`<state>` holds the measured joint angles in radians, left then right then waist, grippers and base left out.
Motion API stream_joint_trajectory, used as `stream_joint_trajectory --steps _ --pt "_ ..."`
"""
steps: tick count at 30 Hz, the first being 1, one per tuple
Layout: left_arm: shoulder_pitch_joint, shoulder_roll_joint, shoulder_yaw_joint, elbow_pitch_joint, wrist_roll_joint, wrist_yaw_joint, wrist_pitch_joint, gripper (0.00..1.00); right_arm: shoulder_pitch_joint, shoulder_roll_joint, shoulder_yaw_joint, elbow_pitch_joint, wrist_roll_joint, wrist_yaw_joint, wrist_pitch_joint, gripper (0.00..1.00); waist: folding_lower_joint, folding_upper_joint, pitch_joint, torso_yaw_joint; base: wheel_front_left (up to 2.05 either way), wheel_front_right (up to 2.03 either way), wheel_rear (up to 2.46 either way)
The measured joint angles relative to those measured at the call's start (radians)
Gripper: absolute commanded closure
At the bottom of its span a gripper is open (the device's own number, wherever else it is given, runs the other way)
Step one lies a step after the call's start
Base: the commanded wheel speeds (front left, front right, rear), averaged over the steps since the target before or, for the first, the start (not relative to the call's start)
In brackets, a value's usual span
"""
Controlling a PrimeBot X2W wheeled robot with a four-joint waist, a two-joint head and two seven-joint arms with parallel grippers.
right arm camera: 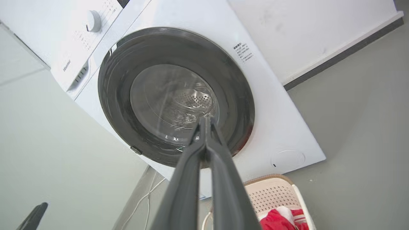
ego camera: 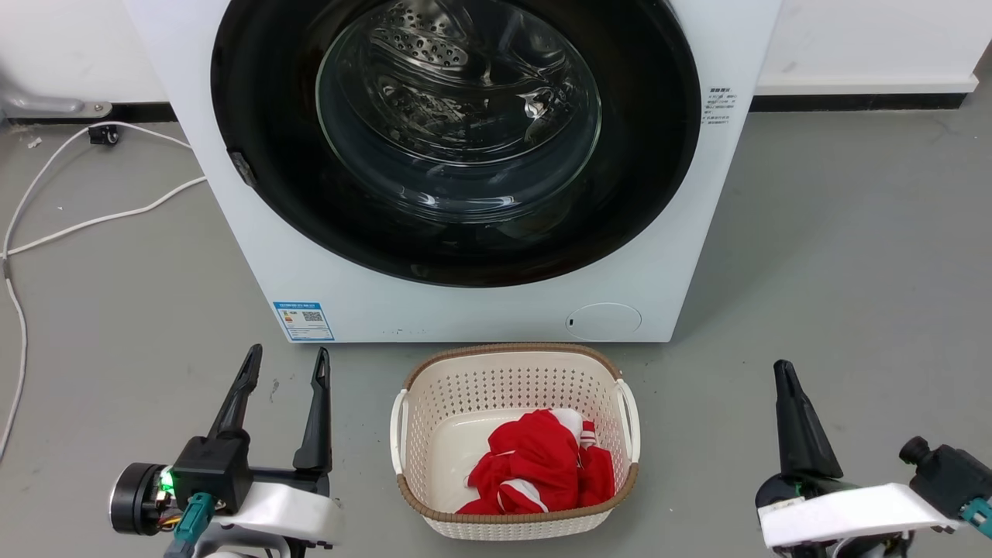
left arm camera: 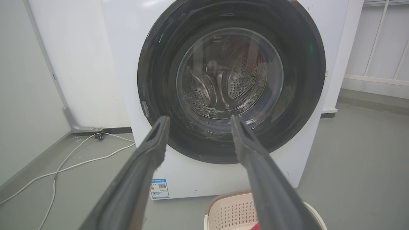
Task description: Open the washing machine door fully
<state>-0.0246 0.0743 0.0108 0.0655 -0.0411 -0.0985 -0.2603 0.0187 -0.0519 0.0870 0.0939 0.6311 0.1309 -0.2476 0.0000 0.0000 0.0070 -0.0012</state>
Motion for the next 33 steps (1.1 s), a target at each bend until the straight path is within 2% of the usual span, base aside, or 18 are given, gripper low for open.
stream_joint_trajectory --steps 8,15,19,21,26,33 --pt "-0.003 -0.005 0.009 -0.001 -0.007 -0.006 0.000 0.00 -0.073 0.001 0.014 0.018 0.455 0.000 -0.013 1.00 0.0000 0.0000 0.021 0.002 0.00 0.00 0.00" --pt "-0.033 -0.009 0.023 -0.017 -0.016 -0.007 -0.002 0.00 -0.189 0.002 -0.044 0.005 0.691 0.000 -0.016 1.00 0.0000 0.0000 0.076 0.006 0.00 0.00 0.00" --pt "-0.060 -0.011 0.027 -0.028 -0.019 -0.012 -0.003 0.00 -0.306 0.001 -0.063 0.047 0.781 0.000 -0.016 1.00 0.0000 0.0000 0.119 0.007 0.00 0.00 0.00" --pt "-0.073 -0.012 0.028 -0.033 -0.023 -0.016 -0.003 0.00 -0.379 0.002 -0.085 0.077 0.877 0.000 0.013 1.00 0.0000 0.0000 0.142 0.008 0.00 0.00 0.00" --pt "-0.109 -0.012 0.028 -0.045 -0.027 -0.021 -0.003 0.00 -0.561 -0.050 -0.109 0.165 0.929 0.000 0.106 1.00 0.0000 0.0000 0.194 0.014 0.00 0.00 0.00" --pt "-0.153 -0.006 0.025 -0.055 -0.032 -0.027 -0.003 0.00 -0.852 -0.156 -0.078 0.373 0.909 0.000 0.229 1.00 0.0001 0.0000 0.258 0.021 0.00 0.00 0.00"
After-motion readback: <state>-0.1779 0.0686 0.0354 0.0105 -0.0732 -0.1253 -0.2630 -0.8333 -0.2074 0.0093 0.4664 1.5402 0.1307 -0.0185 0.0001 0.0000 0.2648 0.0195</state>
